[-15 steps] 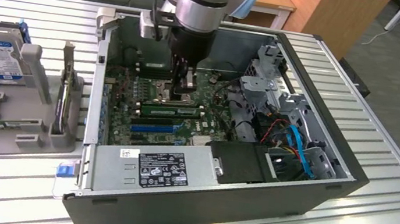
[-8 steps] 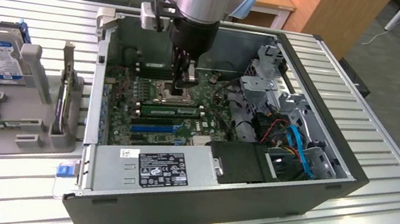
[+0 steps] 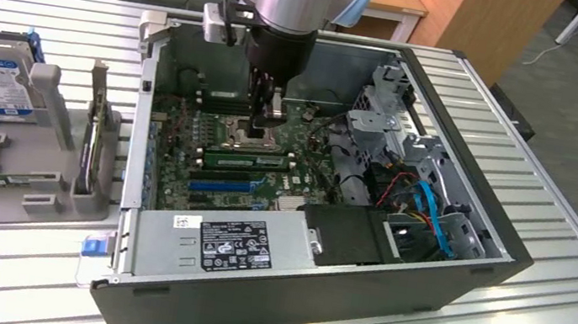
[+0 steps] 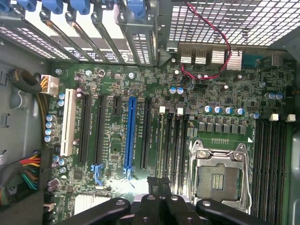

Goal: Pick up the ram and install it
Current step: 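Press down the ram until it locks into place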

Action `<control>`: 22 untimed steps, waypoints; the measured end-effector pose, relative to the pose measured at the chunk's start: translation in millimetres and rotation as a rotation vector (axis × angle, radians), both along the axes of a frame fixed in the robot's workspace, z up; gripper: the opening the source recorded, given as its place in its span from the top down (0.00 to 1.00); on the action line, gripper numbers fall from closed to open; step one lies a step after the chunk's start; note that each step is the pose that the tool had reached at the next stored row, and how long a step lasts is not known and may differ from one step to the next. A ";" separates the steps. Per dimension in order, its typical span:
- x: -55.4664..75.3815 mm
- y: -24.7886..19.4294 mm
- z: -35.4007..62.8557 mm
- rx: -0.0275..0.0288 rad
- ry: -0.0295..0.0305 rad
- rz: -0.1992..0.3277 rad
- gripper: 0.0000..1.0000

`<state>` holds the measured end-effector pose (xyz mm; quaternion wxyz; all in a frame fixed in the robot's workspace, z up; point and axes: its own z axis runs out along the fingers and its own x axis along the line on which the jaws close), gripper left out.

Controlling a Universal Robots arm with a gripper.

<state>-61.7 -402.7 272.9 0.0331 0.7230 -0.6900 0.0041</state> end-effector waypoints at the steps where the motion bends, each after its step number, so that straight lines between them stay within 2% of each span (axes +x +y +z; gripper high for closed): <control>1: 0.0 0.0 0.0 0.0000 0.0000 0.000 0.89; 9: 3.6 0.0 0.1 -0.0001 0.0001 0.002 0.89; 22: 54.7 0.0 0.0 0.0003 0.0002 0.018 0.89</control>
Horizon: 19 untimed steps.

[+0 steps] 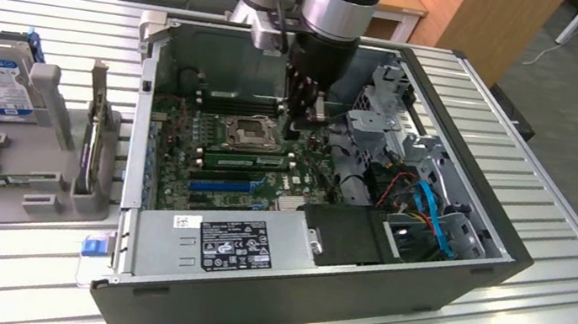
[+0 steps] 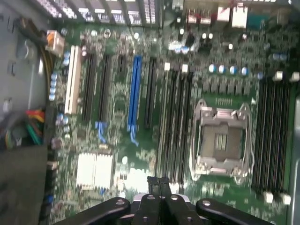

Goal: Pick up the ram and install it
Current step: 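Press down the ram until it locks into place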

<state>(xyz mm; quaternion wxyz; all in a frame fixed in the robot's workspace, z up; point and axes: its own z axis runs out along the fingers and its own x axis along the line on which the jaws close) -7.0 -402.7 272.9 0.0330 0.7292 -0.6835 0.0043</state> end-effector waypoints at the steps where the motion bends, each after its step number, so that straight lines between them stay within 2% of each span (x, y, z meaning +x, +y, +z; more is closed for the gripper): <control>1: 0.8 0.0 0.0 -0.0002 -0.0003 0.000 0.89; 8: 0.8 0.1 -1.3 0.0003 -0.0002 0.000 0.89; 19: 0.8 0.0 -21.2 0.0000 -0.0001 0.000 0.89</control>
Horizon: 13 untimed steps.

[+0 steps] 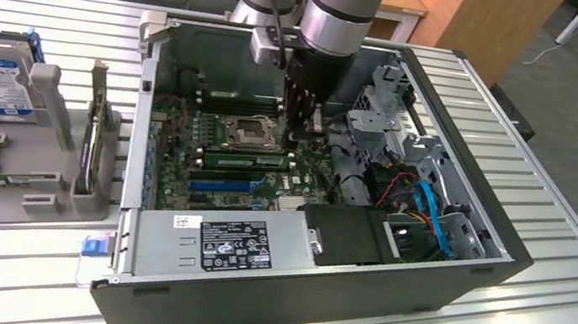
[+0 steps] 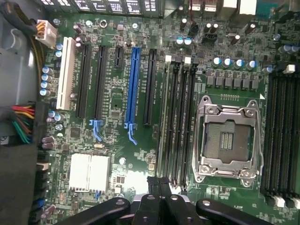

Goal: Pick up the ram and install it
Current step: 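Press down the ram until it locks into place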

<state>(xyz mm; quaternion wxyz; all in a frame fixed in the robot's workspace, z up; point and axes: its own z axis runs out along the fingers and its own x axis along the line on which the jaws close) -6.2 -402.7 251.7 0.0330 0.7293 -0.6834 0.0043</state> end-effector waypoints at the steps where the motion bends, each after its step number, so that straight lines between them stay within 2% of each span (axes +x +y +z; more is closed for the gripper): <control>1: 0.0 0.0 -1.8 0.0001 0.0000 0.000 0.89; 13: 0.0 0.0 -23.6 -0.0003 0.0000 0.000 0.89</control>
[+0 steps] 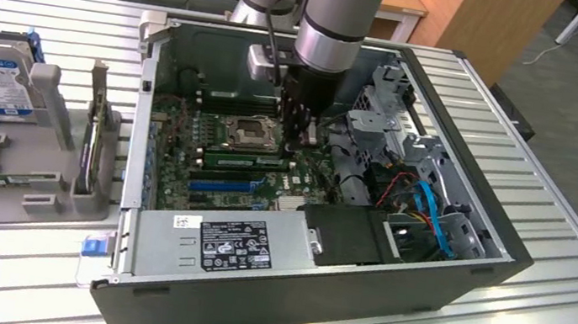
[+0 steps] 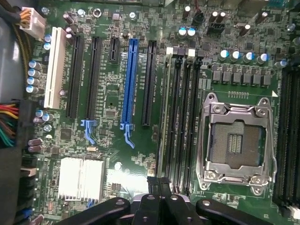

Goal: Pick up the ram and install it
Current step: 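Press down the ram until it locks into place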

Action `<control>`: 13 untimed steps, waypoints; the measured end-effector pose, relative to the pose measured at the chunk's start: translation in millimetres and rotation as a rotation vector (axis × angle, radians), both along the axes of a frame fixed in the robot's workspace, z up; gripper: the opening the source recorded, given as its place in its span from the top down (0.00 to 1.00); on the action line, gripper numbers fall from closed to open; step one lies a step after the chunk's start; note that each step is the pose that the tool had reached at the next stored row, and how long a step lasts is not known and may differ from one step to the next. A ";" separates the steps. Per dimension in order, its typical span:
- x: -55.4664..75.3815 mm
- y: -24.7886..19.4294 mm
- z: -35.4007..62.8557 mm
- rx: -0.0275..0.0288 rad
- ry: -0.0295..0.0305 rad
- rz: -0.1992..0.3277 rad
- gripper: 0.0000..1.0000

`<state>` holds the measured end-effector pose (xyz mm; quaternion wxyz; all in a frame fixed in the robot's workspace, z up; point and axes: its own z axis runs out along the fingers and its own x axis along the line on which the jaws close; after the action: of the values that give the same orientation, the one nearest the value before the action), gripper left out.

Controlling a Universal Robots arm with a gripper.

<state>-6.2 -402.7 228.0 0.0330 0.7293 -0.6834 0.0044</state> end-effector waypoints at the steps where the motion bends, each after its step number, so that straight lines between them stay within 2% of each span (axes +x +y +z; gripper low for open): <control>1: 0.0 0.0 -1.8 0.0000 0.0000 0.000 0.89; 4: 0.0 -0.2 -6.1 -0.0026 0.0002 0.000 0.89; 7: 0.0 0.0 -6.5 -0.0020 0.0002 0.000 0.89; 8: -0.2 0.2 -4.9 -0.0003 -0.0003 0.000 0.89; 11: -3.7 0.0 9.1 -0.0017 -0.0002 0.000 0.89; 12: -6.1 0.0 10.6 -0.0013 -0.0032 0.000 0.89; 13: -9.4 0.0 11.2 -0.0017 -0.0096 0.000 0.89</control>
<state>-15.6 -402.7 239.3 0.0304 0.7292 -0.6835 0.0085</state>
